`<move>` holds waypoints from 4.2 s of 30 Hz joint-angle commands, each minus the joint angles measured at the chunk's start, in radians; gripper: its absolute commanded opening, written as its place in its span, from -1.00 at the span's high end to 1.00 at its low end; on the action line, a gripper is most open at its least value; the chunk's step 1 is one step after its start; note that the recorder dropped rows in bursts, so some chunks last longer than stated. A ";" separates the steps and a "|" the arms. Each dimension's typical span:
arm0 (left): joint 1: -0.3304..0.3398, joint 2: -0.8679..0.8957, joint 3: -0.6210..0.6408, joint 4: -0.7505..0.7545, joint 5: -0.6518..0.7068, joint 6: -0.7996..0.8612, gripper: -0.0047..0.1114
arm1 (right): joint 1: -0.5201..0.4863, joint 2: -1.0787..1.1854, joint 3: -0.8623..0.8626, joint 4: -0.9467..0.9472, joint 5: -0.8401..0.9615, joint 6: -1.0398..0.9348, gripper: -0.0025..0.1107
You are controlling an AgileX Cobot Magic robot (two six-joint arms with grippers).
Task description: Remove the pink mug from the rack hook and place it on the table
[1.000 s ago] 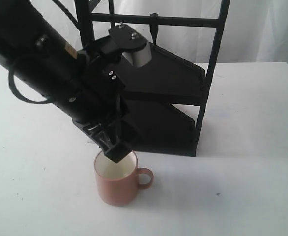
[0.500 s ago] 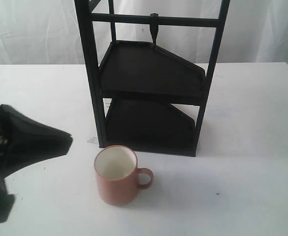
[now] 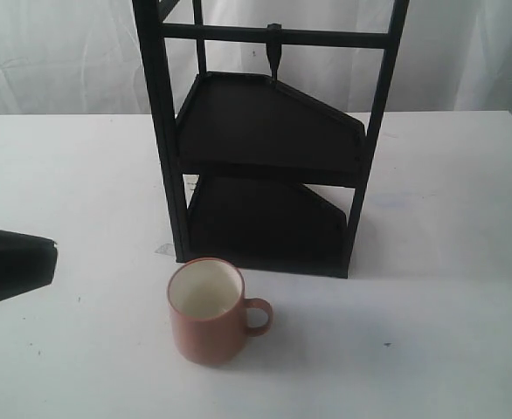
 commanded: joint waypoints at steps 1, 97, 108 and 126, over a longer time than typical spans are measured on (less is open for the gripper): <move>-0.003 -0.007 0.005 0.010 0.009 0.018 0.92 | -0.003 -0.006 0.005 0.000 -0.009 0.000 0.96; 0.428 -0.601 0.704 0.254 -0.262 -0.221 0.92 | -0.003 -0.006 0.005 0.000 -0.009 0.000 0.96; 0.428 -0.601 0.704 0.254 -0.262 -0.221 0.92 | -0.003 -0.006 0.005 0.000 -0.009 0.000 0.96; 0.428 -0.601 0.704 0.254 -0.262 -0.221 0.92 | -0.003 -0.006 0.005 0.000 -0.009 0.000 0.96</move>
